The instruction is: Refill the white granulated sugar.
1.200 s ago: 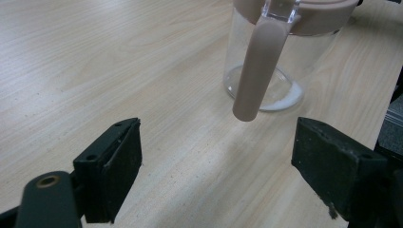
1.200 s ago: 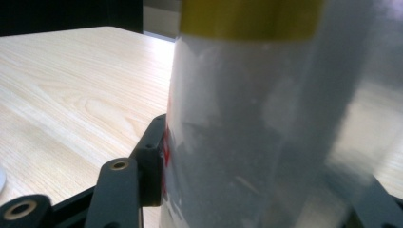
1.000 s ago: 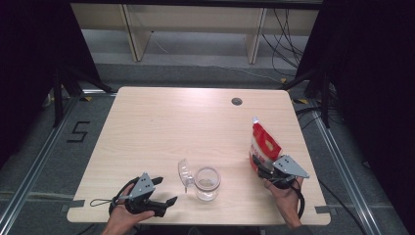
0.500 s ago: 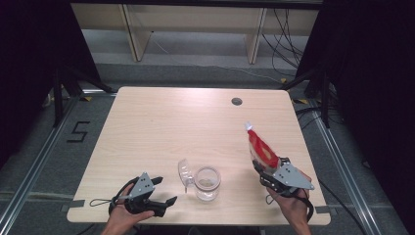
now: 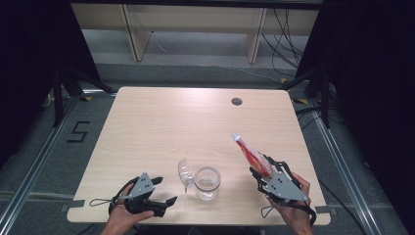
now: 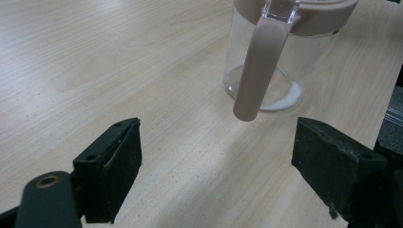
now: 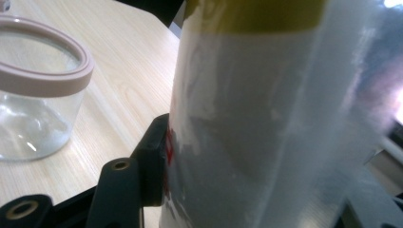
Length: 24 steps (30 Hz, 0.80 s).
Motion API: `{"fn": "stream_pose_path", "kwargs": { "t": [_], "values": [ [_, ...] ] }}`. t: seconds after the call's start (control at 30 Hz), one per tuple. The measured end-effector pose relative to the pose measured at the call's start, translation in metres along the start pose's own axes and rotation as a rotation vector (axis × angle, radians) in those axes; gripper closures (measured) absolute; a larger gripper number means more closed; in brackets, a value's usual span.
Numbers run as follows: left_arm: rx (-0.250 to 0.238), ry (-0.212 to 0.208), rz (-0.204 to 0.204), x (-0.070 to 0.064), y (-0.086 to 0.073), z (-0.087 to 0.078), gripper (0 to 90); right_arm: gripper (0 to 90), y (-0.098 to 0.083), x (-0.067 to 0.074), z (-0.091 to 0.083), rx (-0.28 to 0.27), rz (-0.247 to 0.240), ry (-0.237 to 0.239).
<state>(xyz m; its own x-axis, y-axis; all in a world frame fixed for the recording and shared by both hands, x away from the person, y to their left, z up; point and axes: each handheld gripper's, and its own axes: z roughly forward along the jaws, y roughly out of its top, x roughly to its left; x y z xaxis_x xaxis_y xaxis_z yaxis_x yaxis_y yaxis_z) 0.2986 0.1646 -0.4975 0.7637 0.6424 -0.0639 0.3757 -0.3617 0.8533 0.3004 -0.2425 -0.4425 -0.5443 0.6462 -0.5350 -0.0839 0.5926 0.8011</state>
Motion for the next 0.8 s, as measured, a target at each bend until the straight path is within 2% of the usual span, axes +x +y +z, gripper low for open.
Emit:
{"fn": "stream_pose_path", "kwargs": {
  "t": [0.23, 0.3, 0.33, 0.37, 0.5, 0.6, 0.63, 0.77, 0.8],
  "values": [
    [-0.002, -0.001, -0.001, 0.0, 0.0, 0.0, 16.5, 46.6, 0.006, 0.003, -0.004, 0.036, -0.095, -0.018],
    [-0.003, -0.001, -0.003, 0.0, 0.0, 0.0, 16.5, 46.6, 0.008, 0.003, -0.005, 0.055, -0.175, -0.029],
    [-0.015, -0.001, -0.009, 0.0, -0.001, 0.001, 16.5, 46.6, 0.009, 0.003, -0.006, 0.058, -0.193, -0.036],
    [-0.007, -0.004, -0.007, 0.0, -0.001, 0.001, 16.5, 46.7, 0.01, 0.004, -0.007, 0.063, -0.192, -0.038],
    [-0.003, -0.002, -0.003, 0.0, 0.0, 0.001, 16.5, 46.7, 0.016, 0.007, -0.01, 0.093, -0.335, -0.041],
    [-0.005, 0.0, 0.0, 0.0, -0.001, 0.001, 16.5, 46.8, 0.019, 0.012, -0.01, 0.109, -0.361, -0.029],
    [-0.001, 0.006, 0.001, 0.0, 0.0, 0.0, 16.5, 46.8, 0.02, 0.012, -0.009, 0.111, -0.404, -0.023],
    [-0.02, -0.003, -0.005, 0.0, -0.001, 0.001, 16.5, 46.9, 0.021, 0.017, -0.008, 0.133, -0.472, -0.04],
    [-0.013, 0.001, -0.008, 0.0, -0.001, 0.001, 16.5, 46.9, 0.022, 0.018, -0.009, 0.133, -0.492, -0.045]
  ]
}}
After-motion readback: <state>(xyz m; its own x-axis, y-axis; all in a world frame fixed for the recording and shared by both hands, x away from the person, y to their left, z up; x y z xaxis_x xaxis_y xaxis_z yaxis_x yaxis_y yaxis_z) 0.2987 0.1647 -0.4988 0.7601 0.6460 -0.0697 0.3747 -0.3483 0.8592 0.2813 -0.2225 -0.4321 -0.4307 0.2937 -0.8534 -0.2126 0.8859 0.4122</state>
